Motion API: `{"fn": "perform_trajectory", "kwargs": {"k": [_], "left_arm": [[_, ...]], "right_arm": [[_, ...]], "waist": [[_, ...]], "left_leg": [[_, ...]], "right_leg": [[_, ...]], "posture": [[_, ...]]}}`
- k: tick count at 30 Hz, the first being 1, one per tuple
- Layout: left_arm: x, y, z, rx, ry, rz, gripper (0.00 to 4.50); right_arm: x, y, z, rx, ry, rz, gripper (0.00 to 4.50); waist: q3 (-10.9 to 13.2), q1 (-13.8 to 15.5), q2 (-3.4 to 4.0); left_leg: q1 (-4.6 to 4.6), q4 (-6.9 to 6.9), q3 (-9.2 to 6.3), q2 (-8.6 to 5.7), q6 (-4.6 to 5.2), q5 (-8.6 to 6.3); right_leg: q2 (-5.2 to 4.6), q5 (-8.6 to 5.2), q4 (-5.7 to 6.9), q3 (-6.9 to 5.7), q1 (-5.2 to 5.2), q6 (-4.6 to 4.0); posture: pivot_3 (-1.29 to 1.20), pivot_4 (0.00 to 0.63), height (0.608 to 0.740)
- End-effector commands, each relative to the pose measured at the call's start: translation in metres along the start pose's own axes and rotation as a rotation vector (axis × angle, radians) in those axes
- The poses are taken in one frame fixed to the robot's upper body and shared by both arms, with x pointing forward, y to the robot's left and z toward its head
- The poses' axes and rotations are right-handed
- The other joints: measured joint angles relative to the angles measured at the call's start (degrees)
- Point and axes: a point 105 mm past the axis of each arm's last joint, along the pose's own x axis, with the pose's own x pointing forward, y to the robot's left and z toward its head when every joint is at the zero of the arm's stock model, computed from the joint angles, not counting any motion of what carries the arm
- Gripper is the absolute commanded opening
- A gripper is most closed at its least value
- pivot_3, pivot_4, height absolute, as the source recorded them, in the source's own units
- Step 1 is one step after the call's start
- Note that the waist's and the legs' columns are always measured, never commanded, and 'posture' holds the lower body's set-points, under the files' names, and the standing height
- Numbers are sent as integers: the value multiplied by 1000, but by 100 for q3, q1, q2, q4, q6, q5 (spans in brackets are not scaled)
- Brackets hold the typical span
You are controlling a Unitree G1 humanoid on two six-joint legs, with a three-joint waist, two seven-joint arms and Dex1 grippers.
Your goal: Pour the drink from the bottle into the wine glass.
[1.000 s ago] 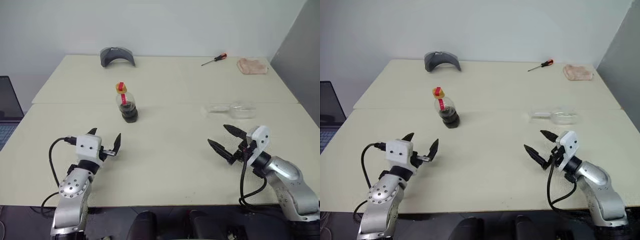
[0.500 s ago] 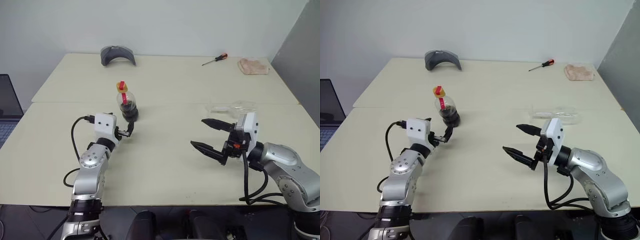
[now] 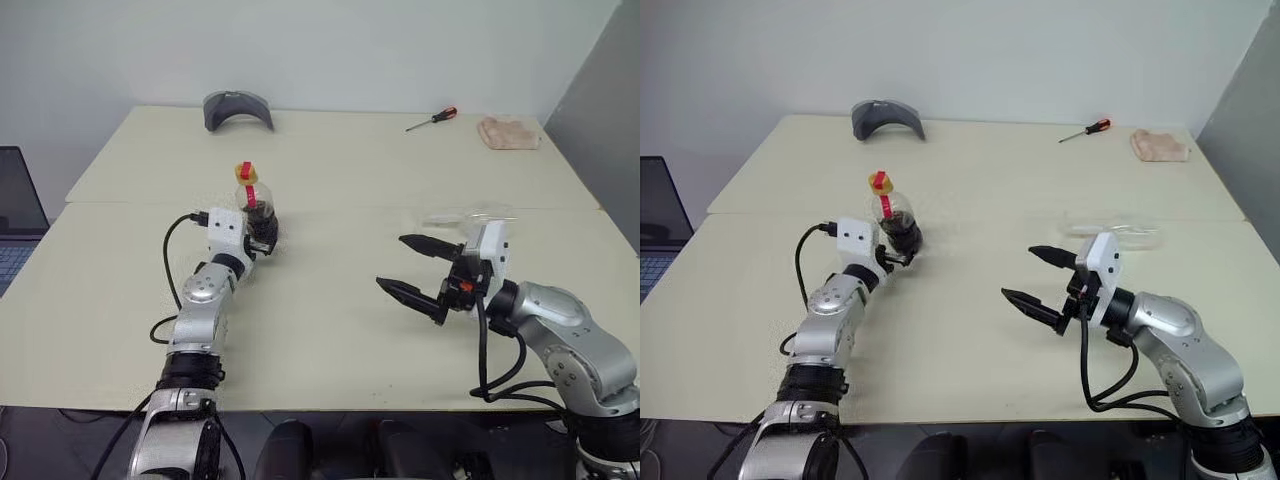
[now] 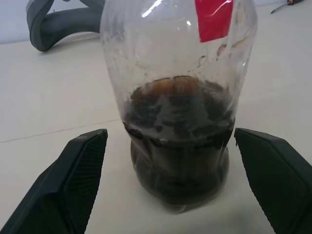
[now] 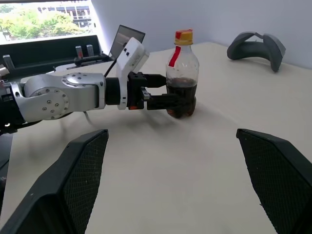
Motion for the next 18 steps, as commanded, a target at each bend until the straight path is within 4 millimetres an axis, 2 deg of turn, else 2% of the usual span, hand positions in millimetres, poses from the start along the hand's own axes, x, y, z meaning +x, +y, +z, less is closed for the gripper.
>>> {"fn": "perform_trajectory", "kwargs": {"k": [1, 10, 11, 18], "left_arm": [[11, 4, 17, -3, -63, 24, 4464], [28, -4, 22, -63, -73, -26, 4464], [29, -4, 22, -71, -75, -28, 4060], [32, -8, 24, -117, -87, -51, 2327]], "right_arm": [[1, 1, 10, -39, -34, 1, 4500], [4, 1, 13, -45, -38, 0, 4500], [4, 1, 13, -44, -38, 0, 4500], [4, 1, 13, -38, -34, -8, 4500]], "waist": [[0, 5, 0], [1, 16, -2], [1, 17, -2], [1, 26, -2]], "left_leg": [[0, 0, -1, 0, 0, 0], [-2, 3, -2, -3, 0, 0], [-1, 4, -2, -3, 0, 0], [-3, 5, -3, -3, -1, 0]], "right_leg": [[0, 0, 0, -1, 0, 0], [-3, 1, 2, -5, 0, 1], [-3, 1, 2, -4, 0, 1], [-4, 1, 2, -6, 0, 1]], "posture": [[0, 150, 740], [0, 150, 740], [0, 150, 740], [0, 150, 740]]}}
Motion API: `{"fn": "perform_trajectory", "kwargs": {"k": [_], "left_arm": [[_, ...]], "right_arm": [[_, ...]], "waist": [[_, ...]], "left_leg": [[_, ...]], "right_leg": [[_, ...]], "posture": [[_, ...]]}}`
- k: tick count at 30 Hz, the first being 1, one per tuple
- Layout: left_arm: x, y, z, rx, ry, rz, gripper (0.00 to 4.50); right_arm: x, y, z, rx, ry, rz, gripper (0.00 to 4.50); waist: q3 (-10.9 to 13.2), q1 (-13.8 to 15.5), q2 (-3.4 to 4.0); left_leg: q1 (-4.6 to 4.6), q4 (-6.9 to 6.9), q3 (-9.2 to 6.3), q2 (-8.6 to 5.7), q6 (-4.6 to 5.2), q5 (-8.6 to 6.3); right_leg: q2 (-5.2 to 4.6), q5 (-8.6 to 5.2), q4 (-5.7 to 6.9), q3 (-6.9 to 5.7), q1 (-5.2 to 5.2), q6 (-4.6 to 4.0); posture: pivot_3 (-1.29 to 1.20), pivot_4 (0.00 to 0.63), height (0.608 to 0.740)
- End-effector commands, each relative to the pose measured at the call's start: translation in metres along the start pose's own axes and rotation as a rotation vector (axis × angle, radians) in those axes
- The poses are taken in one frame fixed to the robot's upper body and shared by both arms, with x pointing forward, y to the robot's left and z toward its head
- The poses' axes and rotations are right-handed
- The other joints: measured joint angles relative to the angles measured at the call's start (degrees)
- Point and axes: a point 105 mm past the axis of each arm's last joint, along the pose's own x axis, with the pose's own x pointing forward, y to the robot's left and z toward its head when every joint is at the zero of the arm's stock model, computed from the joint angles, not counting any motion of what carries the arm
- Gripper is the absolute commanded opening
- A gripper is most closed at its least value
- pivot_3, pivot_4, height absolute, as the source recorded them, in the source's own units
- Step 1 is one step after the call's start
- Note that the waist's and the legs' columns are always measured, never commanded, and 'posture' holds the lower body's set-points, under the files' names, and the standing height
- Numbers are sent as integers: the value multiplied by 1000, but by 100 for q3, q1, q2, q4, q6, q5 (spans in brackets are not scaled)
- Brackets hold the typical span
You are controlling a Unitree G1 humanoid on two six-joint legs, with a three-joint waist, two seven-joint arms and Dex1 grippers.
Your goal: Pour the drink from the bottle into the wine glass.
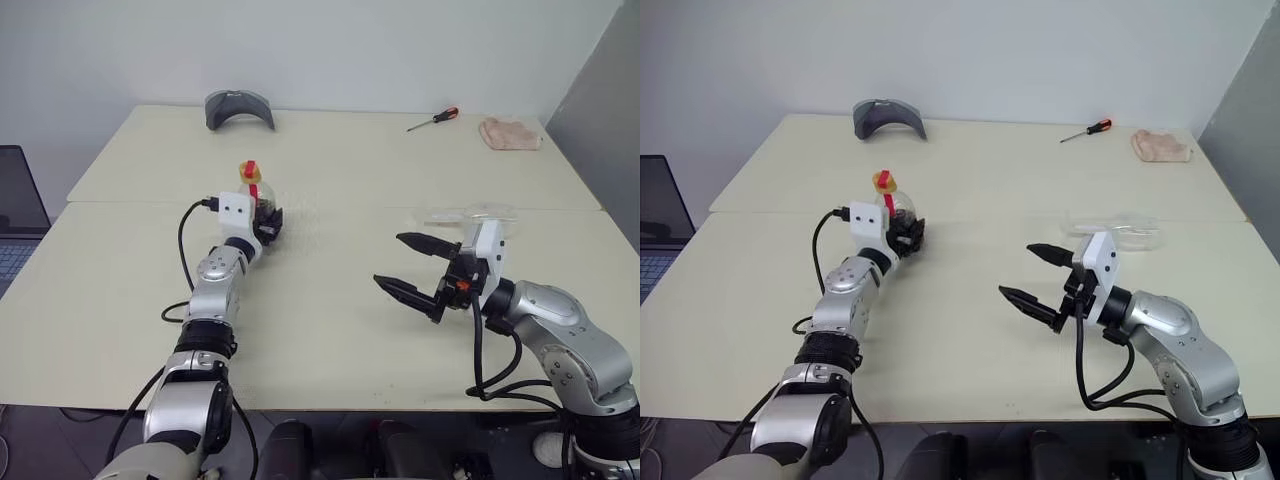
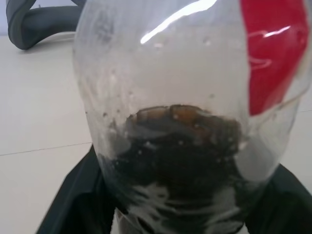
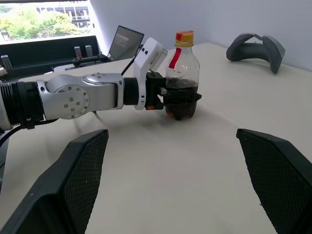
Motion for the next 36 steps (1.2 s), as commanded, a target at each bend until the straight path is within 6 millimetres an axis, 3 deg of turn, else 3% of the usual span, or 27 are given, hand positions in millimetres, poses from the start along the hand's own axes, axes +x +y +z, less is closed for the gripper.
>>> {"fn": "perform_trajectory", "kwargs": {"k": [1, 7, 11, 15, 21, 27, 36], "left_arm": [[4, -3, 20, -25, -77, -20, 2096], [-2, -21, 34, -18, -126, -144, 1781], [-21, -67, 42, 67, -135, -410, 1695], [-47, -114, 36, 134, -97, -699, 1688], [-68, -154, 26, 160, -40, -977, 1580], [-85, -184, 21, 190, -8, -1211, 1528], [-88, -197, 19, 202, -9, -1299, 1423]], "right_arm": [[1, 2, 12, -36, -28, 5, 4500], [-1, 3, 14, -37, -26, -2, 4500], [-10, 7, 11, -46, 7, -14, 4500], [-23, 16, 12, -12, 27, -25, 4500], [-30, 18, 28, 43, -5, -105, 4500], [-24, 16, 44, 38, 9, -149, 4500], [-12, 9, 38, 58, 29, -188, 4500]], "waist": [[0, 4, 0], [0, 23, 0], [0, 45, 0], [0, 62, 0], [0, 44, 1], [0, 43, 1], [0, 45, 1]], "left_leg": [[0, 0, 0, 0, 0, 0], [-2, 2, 0, 0, 0, 0], [-4, 1, 1, 0, -2, 1], [-3, 3, 2, -1, -2, 1], [2, 4, 3, 0, -1, 1], [0, 5, 2, -1, 0, 1], [-4, 5, 2, -2, 3, -1]], "right_leg": [[0, 0, 0, 0, 0, 0], [-1, 0, 0, 0, -1, 0], [-3, 0, 0, 1, -3, -1], [-4, 0, 0, 2, 0, -1], [-1, 0, 5, 6, 1, -1], [3, -1, 4, 7, 0, -1], [7, -1, -1, 10, -1, 0]], "posture": [[0, 150, 740], [0, 150, 740], [0, 150, 740], [0, 150, 740], [0, 150, 740], [0, 150, 740], [0, 150, 740]]}}
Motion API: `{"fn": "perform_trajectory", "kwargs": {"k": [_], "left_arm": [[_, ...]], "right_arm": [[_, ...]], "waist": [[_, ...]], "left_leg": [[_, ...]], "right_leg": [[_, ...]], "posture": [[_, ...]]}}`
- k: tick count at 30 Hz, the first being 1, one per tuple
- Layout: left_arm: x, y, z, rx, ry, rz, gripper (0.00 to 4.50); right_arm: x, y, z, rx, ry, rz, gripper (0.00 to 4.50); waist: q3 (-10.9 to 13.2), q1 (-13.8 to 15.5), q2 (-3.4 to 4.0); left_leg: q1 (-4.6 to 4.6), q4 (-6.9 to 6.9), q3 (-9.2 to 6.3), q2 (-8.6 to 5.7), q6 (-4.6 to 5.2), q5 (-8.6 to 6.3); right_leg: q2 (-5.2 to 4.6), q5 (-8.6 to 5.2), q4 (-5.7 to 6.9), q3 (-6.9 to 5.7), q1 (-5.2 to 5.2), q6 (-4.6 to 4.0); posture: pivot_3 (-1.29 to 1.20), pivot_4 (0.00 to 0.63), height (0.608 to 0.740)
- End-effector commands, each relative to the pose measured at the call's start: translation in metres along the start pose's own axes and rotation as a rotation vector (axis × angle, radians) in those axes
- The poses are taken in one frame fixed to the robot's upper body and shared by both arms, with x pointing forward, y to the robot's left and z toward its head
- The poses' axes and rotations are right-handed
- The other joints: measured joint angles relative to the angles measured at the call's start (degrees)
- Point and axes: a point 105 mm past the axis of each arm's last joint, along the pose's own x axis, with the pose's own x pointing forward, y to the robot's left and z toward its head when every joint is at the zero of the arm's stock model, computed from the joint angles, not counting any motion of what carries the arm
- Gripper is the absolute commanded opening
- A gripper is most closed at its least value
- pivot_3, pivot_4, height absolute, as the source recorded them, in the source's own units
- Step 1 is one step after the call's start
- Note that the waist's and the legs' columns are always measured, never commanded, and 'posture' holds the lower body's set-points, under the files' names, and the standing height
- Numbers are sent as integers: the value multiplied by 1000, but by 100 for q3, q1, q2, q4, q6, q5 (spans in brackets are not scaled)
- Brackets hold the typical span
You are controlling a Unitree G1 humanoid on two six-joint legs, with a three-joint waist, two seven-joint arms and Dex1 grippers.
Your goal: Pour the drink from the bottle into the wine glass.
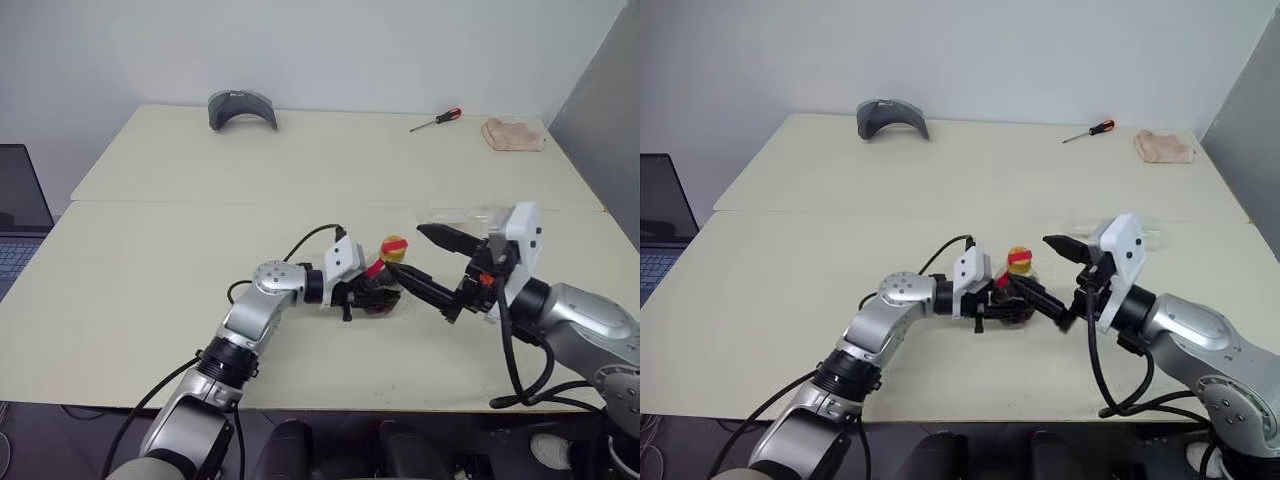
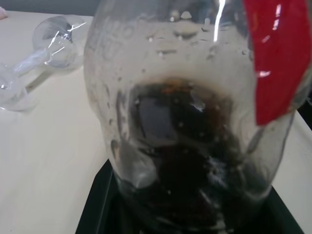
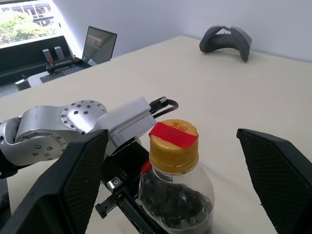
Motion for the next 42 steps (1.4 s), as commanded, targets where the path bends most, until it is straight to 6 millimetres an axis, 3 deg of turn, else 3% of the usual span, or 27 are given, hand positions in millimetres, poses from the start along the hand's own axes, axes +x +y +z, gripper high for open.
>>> {"fn": "perform_trajectory", "kwargs": {"k": [1, 9, 12, 19, 20, 28, 34, 39, 42], "left_arm": [[5, -2, 13, 53, -35, -28, 1413], [8, -5, 12, 54, -37, -31, 1338], [8, -7, 10, 64, -25, -38, 1294], [8, -9, 6, 69, -9, -38, 1234], [7, -9, 6, 68, -8, -37, 1212], [6, -11, 6, 78, -3, -42, 1031], [8, -22, 12, 138, -7, -113, 1004], [8, -29, 12, 159, -8, -142, 1003], [8, -29, 9, 168, 0, -135, 999]], "right_arm": [[1, -2, 6, -25, -33, -23, 4500], [4, 4, -1, 5, -44, 4, 4500], [6, 4, -2, 6, -48, 5, 3862], [9, 2, -2, -8, -53, 9, 1315], [9, 2, -2, -10, -52, 11, 1160], [8, -1, -8, -68, 16, 96, 1166], [0, -28, -16, -159, 207, 382, 1165], [1, -54, -14, -189, 297, 492, 1165], [-2, -49, -5, -146, 304, 548, 1165]], "waist": [[0, 1, 0], [0, -1, 0], [0, -1, 0], [0, -1, 0], [0, -1, 0], [0, -1, 0], [1, -3, 2], [2, -20, 3], [3, -5, 4]], "left_leg": [[-1, 0, 0, 0, 0, 0], [-1, 0, 0, 0, 2, -1], [-1, 0, 0, 0, 2, -1], [-1, 0, 0, 1, 3, -1], [-1, 0, -1, 1, 3, -1], [-1, 0, -1, 1, 3, -2], [2, 2, 1, 0, 8, -4], [2, 3, 0, 6, 14, -7], [3, 3, -1, 8, 14, -7]], "right_leg": [[0, 0, -1, 1, 0, 0], [2, 0, -1, 2, -1, 1], [2, 0, -1, 2, -1, 1], [2, 0, -1, 2, -1, 0], [3, 0, -1, 1, -1, 0], [3, 0, -2, 2, -1, 0], [6, 0, -6, 0, 0, 0], [11, 1, -9, 3, 0, -1], [11, 1, -6, 3, 0, -2]], "posture": [[0, 150, 740], [0, 150, 740], [0, 150, 740], [0, 150, 740], [0, 150, 740], [0, 150, 740], [0, 150, 740], [0, 150, 740], [0, 150, 740]]}}
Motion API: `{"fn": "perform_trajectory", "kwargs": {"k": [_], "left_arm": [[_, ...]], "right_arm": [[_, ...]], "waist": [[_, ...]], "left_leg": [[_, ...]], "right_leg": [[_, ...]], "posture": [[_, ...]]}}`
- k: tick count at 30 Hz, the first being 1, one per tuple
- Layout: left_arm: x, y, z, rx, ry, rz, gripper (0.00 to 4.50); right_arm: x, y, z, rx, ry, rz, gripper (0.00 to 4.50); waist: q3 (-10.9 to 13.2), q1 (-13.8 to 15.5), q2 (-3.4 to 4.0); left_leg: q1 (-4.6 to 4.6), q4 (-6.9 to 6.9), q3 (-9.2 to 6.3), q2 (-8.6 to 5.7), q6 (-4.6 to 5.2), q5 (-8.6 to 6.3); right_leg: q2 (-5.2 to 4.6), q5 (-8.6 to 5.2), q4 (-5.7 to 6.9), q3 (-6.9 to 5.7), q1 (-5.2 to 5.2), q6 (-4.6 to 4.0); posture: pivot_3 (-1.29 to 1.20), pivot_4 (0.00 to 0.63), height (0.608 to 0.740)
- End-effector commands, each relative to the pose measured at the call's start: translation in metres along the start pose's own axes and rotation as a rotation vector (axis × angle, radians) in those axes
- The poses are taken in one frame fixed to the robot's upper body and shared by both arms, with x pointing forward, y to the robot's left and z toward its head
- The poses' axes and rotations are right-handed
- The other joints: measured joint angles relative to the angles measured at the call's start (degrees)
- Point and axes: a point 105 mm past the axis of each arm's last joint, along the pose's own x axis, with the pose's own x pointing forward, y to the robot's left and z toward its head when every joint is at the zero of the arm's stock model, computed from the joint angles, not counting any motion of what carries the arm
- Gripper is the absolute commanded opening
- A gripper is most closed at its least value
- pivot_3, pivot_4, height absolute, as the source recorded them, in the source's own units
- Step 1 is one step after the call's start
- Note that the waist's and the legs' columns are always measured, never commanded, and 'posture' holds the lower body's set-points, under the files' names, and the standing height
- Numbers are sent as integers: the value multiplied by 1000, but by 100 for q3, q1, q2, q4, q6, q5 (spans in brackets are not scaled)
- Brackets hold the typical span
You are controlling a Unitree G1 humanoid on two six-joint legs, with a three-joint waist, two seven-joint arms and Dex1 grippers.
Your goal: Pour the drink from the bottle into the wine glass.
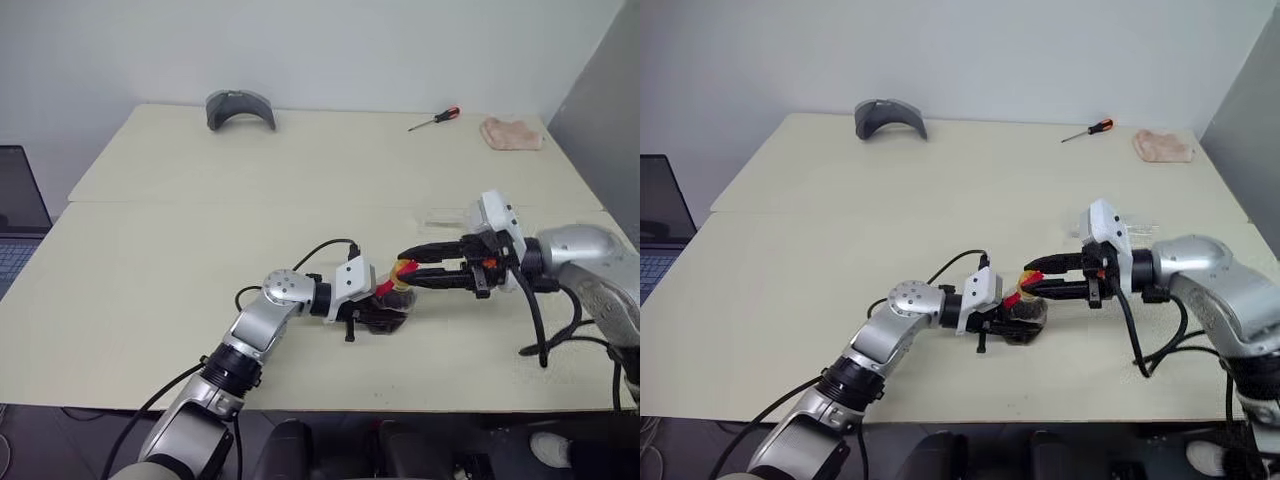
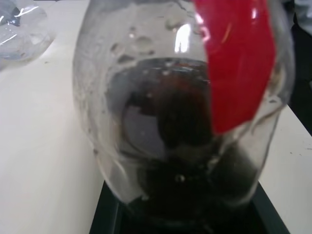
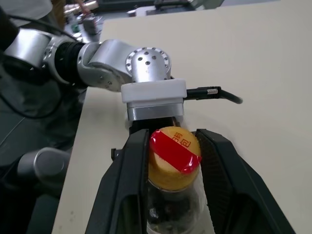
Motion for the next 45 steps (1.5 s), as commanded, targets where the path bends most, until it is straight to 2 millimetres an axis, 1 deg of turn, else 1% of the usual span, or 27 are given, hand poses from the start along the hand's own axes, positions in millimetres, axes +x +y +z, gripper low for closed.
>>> {"fn": "perform_trajectory", "kwargs": {"k": [1, 3, 5, 7, 10, 11, 14, 17, 21, 22, 25, 29, 33, 36, 43, 45], "left_arm": [[1, -7, 22, 112, -66, -35, 997], [2, -4, 22, 114, -71, -18, 997], [3, -2, 23, 120, -73, -1, 986], [5, 2, 23, 126, -77, 21, 983], [6, 8, 23, 127, -85, 51, 978], [6, 9, 23, 126, -87, 58, 977], [7, 14, 23, 123, -93, 83, 976], [10, 19, 21, 117, -92, 102, 976], [15, 22, 22, 116, -97, 96, 976], [16, 21, 22, 117, -98, 92, 976], [18, 21, 22, 119, -100, 82, 976], [19, 20, 22, 123, -100, 75, 975], [19, 21, 22, 122, -99, 78, 953], [18, 21, 21, 120, -97, 83, 953], [18, 23, 24, 119, -103, 92, 952], [18, 23, 24, 118, -104, 95, 952]], "right_arm": [[-15, -4, -1, 50, 46, -36, 1165], [-13, 0, 2, 19, 39, -63, 1924], [-12, 4, 8, 14, -8, -111, 2534], [-13, 9, 17, 20, -87, -193, 3225], [-19, 18, 32, 4, -182, -350, 4319], [-21, 21, 35, 10, -200, -386, 4331], [-22, 35, 34, 67, -262, -493, 4331], [-9, 52, 29, 121, -323, -609, 4331], [-2, 43, 21, 122, -320, -832, 4331], [0, 41, 20, 128, -326, -861, 4331], [4, 36, 14, 124, -316, -943, 4331], [5, 34, 7, 134, -313, -983, 4331], [2, 34, 5, 140, -345, -999, 4331], [5, 38, 0, 147, -330, -974, 3767], [10, 40, -5, 156, -303, -923, 1274], [9, 39, -5, 156, -308, -923, 1215]], "waist": [[0, 18, 0], [0, 37, 0], [0, 42, 0], [0, 49, 0], [0, 48, 0], [0, 48, 0], [0, 47, 0], [-1, 41, 1], [-2, -9, 4], [-2, -3, 4], [-3, 2, 5], [-3, 6, 5], [-3, 8, 5], [-3, 8, 5], [-3, 6, 5], [-3, 6, 5]], "left_leg": [[0, 0, -1, 0, 0, 0], [-4, 0, -4, 1, 0, 0], [-9, 2, -7, 0, 0, 0], [-14, 3, -6, -5, 0, 0], [-19, 8, -7, -8, -1, 0], [-19, 8, -7, -9, -1, 0], [-19, 8, -13, -8, -1, 0], [-19, 6, -16, -7, -1, 1], [-16, 6, -6, -8, -1, 1], [-14, 6, -5, -8, -2, 1], [-14, 4, -4, -9, -2, 1], [-16, 3, -3, -8, -2, 1], [-15, 4, -2, -8, -2, 1], [-15, 3, -3, -8, -2, 1], [-15, 4, -4, -7, -1, 1], [-15, 4, -4, -7, -1, 1]], "right_leg": [[-1, 0, 0, -2, 0, 0], [-3, 0, -1, -3, 0, 0], [-7, 0, -3, -8, 0, 0], [-15, 0, 0, -9, -2, -1], [-18, 0, 3, -10, -4, 0], [-18, 0, 4, -10, -4, 0], [-17, 0, 3, -16, -2, 2], [-14, -1, 5, -19, -2, 2], [-11, -3, 13, -6, -9, 6], [-10, -14, 12, -6, -7, 25], [-10, -15, 10, -5, -8, 27], [-7, -14, 7, -3, -10, 25], [-7, -14, 7, -2, -9, 25], [-6, -14, 7, -3, -9, 25], [-5, -14, 7, -3, -9, 25], [-5, -14, 7, -3, -9, 25]], "posture": [[0, 150, 740], [0, 150, 740], [0, 150, 740], [0, 150, 740], [0, 150, 740], [0, 150, 740], [0, 150, 740], [0, 150, 740], [0, 150, 740], [0, 150, 740], [0, 150, 740], [0, 150, 740], [0, 150, 740], [0, 150, 740], [0, 150, 740], [0, 150, 740]]}}
